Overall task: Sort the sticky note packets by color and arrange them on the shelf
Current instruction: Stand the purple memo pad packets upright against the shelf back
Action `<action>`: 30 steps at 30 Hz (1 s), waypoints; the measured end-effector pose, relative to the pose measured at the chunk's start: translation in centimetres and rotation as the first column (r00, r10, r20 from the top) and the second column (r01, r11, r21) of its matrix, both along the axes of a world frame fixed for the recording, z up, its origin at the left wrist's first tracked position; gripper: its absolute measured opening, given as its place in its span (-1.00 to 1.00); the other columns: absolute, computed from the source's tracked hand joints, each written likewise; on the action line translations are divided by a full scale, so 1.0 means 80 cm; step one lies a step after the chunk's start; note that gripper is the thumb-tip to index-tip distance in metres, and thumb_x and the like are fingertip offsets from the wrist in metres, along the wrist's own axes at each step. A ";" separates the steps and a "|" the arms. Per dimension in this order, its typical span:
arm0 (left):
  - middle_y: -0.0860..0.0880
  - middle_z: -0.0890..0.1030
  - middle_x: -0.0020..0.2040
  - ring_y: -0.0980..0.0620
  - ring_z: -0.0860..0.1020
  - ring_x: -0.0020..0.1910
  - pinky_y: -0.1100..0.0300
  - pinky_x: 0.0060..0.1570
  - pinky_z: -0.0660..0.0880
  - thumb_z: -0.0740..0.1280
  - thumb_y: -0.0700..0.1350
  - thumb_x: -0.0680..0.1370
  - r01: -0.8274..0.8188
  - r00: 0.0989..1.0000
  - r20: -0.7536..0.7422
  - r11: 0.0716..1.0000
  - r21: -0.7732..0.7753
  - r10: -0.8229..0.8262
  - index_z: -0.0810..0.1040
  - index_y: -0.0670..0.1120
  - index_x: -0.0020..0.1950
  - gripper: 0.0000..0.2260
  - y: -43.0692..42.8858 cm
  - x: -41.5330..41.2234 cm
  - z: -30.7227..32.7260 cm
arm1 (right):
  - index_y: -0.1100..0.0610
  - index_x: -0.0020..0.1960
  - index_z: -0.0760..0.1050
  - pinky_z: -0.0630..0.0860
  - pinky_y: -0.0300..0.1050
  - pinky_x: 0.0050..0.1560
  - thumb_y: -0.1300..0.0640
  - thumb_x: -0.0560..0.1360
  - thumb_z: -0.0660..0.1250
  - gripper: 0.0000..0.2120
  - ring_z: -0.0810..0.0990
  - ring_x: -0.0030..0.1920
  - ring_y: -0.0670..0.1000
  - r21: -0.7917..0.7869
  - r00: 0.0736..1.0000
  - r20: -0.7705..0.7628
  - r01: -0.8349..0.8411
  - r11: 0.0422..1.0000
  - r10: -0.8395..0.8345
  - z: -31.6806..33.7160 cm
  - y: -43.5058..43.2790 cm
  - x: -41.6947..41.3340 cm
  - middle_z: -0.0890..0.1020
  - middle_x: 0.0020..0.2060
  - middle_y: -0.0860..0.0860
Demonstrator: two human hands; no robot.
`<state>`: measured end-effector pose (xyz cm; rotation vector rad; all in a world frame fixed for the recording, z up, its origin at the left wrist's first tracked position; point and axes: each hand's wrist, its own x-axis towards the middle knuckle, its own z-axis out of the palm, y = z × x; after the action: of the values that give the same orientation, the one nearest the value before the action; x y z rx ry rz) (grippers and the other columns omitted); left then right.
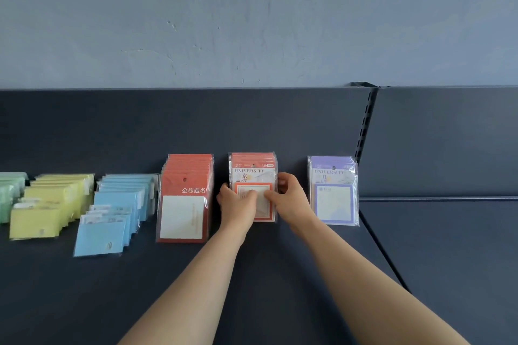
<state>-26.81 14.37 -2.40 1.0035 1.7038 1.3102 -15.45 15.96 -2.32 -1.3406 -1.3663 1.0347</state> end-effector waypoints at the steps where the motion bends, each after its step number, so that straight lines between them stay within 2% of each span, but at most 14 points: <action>1: -0.04 0.40 0.38 -0.06 0.47 0.27 0.10 0.12 0.50 0.34 -0.11 0.52 0.008 1.000 0.017 1.000 0.006 -0.008 0.15 -0.08 0.51 -0.39 0.003 0.000 -0.001 | 0.11 0.34 0.33 0.53 -0.20 0.04 0.23 0.49 0.34 -0.56 0.55 0.14 -0.01 -0.003 1.000 -0.012 -0.001 1.000 0.001 -0.001 0.001 0.000 0.49 0.21 0.04; 4: -0.05 0.41 0.34 -0.05 0.47 0.24 -0.04 0.19 0.52 0.32 -0.12 0.49 0.000 0.999 0.039 1.000 0.027 -0.002 0.18 -0.04 0.47 -0.42 0.007 0.003 0.001 | 0.09 0.29 0.37 0.55 -0.24 -0.02 0.25 0.50 0.34 -0.61 0.58 0.11 -0.02 -0.002 0.998 -0.052 -0.020 1.000 0.020 -0.002 0.004 0.001 0.51 0.18 0.04; 7: -0.05 0.37 0.33 -0.07 0.45 0.25 -0.08 0.19 0.51 0.31 -0.11 0.49 -0.012 1.000 0.028 1.000 0.029 0.011 0.20 -0.03 0.46 -0.44 0.010 0.006 0.003 | 0.04 0.24 0.40 0.58 -0.16 0.06 0.25 0.48 0.35 -0.64 0.58 0.11 -0.03 0.003 0.997 -0.081 -0.020 1.000 0.020 -0.006 0.006 0.003 0.49 0.21 0.05; 9: -0.05 0.34 0.33 -0.06 0.43 0.26 -0.05 0.21 0.49 0.30 -0.12 0.51 0.001 1.000 0.002 0.999 0.050 -0.001 0.19 -0.03 0.46 -0.45 0.010 0.007 0.003 | 0.03 0.19 0.41 0.58 -0.11 0.10 0.30 0.49 0.33 -0.67 0.58 0.13 -0.01 0.027 0.992 -0.128 -0.012 1.000 0.015 -0.007 0.003 0.004 0.55 0.13 0.01; 11: -0.04 0.33 0.32 -0.05 0.42 0.26 0.04 0.18 0.48 0.29 -0.15 0.52 0.025 0.999 -0.037 0.996 0.086 -0.022 0.20 -0.02 0.45 -0.47 0.009 0.008 0.004 | 0.03 0.18 0.40 0.57 -0.14 0.08 0.32 0.50 0.32 -0.68 0.58 0.13 -0.03 0.059 0.987 -0.158 -0.006 0.998 0.015 -0.005 -0.001 0.005 0.59 0.07 -0.06; 13: -0.04 0.31 0.32 -0.03 0.40 0.28 0.08 0.18 0.46 0.27 -0.18 0.53 0.041 0.996 -0.087 0.991 0.131 -0.029 0.20 -0.02 0.45 -0.49 0.006 0.009 0.009 | 0.03 0.17 0.41 0.56 -0.17 0.08 0.33 0.50 0.31 -0.68 0.58 0.13 -0.05 0.085 0.983 -0.182 -0.004 0.996 0.020 -0.002 -0.006 0.005 0.60 0.08 -0.06; 16: -0.05 0.27 0.35 -0.03 0.32 0.33 0.01 0.31 0.39 0.24 -0.19 0.54 0.053 0.981 -0.192 0.976 0.211 -0.012 0.22 -0.02 0.45 -0.51 0.000 0.011 0.016 | 0.03 0.18 0.42 0.56 -0.12 0.12 0.32 0.51 0.30 -0.68 0.58 0.13 -0.06 0.126 0.980 -0.200 0.022 0.992 0.004 0.002 -0.011 0.006 0.61 0.09 -0.05; 19: -0.05 0.23 0.38 0.00 0.26 0.35 0.10 0.28 0.35 0.23 -0.16 0.58 0.063 0.969 -0.249 0.967 0.246 0.001 0.20 -0.04 0.47 -0.53 -0.011 0.014 0.015 | 0.06 0.25 0.43 0.56 -0.10 0.11 0.28 0.52 0.29 -0.67 0.59 0.13 -0.08 0.156 0.982 -0.189 0.022 0.987 0.008 0.007 -0.018 0.008 0.62 0.10 -0.06; 24: -0.06 0.33 0.40 -0.06 0.39 0.32 -0.02 0.31 0.41 0.23 -0.07 0.61 0.121 0.958 -0.271 0.990 0.078 -0.095 0.17 -0.06 0.46 -0.55 -0.025 0.018 -0.012 | 0.01 0.28 0.38 0.54 -0.13 0.12 0.20 0.54 0.21 -0.68 0.55 0.14 -0.07 0.101 1.000 0.002 0.027 0.994 -0.027 -0.014 -0.035 0.005 0.56 0.16 -0.06; 27: -0.02 0.40 0.41 -0.07 0.37 0.37 -0.09 0.43 0.24 0.19 -0.06 0.62 0.176 0.934 -0.315 0.984 -0.002 -0.167 0.15 -0.06 0.46 -0.56 -0.027 0.016 -0.013 | 0.00 0.31 0.35 0.47 -0.33 0.02 0.23 0.58 0.16 -0.67 0.53 0.11 -0.14 0.059 1.000 0.017 0.016 0.998 -0.017 -0.019 -0.042 0.004 0.56 0.14 -0.11; 30: 0.01 0.37 0.43 -0.07 0.30 0.42 -0.10 0.47 0.15 0.18 -0.09 0.61 0.211 0.917 -0.336 0.976 -0.054 -0.216 0.10 -0.07 0.50 -0.51 -0.025 0.012 -0.009 | 0.02 0.37 0.32 0.45 -0.27 0.07 0.24 0.59 0.14 -0.64 0.52 0.13 -0.13 0.035 1.000 0.030 0.008 0.999 -0.009 -0.017 -0.046 0.004 0.56 0.17 -0.12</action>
<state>-25.88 12.41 -3.09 1.4300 1.7896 1.0215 -15.14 12.25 -3.68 -1.3397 -1.3938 0.9844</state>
